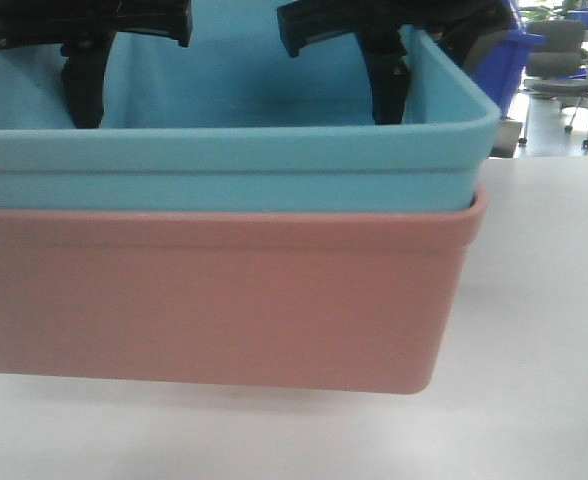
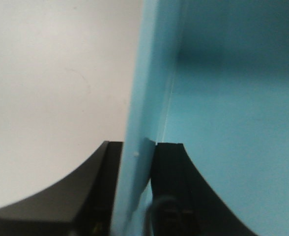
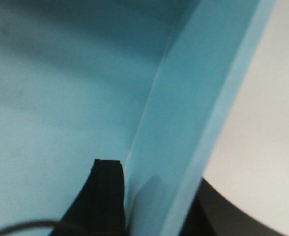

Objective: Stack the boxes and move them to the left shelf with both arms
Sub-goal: 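Hold the lifted stack with both grippers while the base turns away, then hold the stack with both grippers while driving along the yellow floor line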

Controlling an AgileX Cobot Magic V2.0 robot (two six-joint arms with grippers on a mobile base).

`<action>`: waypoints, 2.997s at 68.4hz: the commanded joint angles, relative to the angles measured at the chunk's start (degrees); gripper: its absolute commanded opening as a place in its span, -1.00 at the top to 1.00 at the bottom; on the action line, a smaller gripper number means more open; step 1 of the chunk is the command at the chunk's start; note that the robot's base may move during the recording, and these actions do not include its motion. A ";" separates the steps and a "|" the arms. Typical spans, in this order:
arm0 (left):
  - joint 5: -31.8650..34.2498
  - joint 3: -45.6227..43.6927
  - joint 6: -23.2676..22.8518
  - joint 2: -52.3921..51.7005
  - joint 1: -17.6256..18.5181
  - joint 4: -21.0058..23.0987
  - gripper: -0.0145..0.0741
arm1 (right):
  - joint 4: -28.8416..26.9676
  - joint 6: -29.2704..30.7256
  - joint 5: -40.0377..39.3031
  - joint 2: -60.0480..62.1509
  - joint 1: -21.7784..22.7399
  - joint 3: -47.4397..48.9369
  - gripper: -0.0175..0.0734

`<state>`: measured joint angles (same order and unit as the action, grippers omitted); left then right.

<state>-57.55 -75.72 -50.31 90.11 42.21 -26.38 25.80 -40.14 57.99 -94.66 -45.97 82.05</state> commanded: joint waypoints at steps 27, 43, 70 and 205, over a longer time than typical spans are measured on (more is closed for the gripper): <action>11.14 -3.15 -1.17 -2.23 2.35 3.76 0.68 | -3.02 -2.30 -12.47 2.19 -1.72 2.64 0.49; 11.14 -3.15 -1.17 -2.23 2.35 3.76 0.68 | -3.02 -2.30 -12.47 2.19 -1.72 2.64 0.49; 11.14 -3.15 -1.17 -2.23 2.35 3.76 0.68 | -3.02 -2.30 -12.47 2.19 -1.72 2.64 0.49; 11.14 -3.15 -1.17 -2.23 2.35 3.76 0.68 | -3.02 -2.30 -12.47 2.19 -1.72 2.64 0.49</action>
<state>-57.55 -75.72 -50.19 90.19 42.21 -26.38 25.66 -40.16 58.29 -94.66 -46.06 82.05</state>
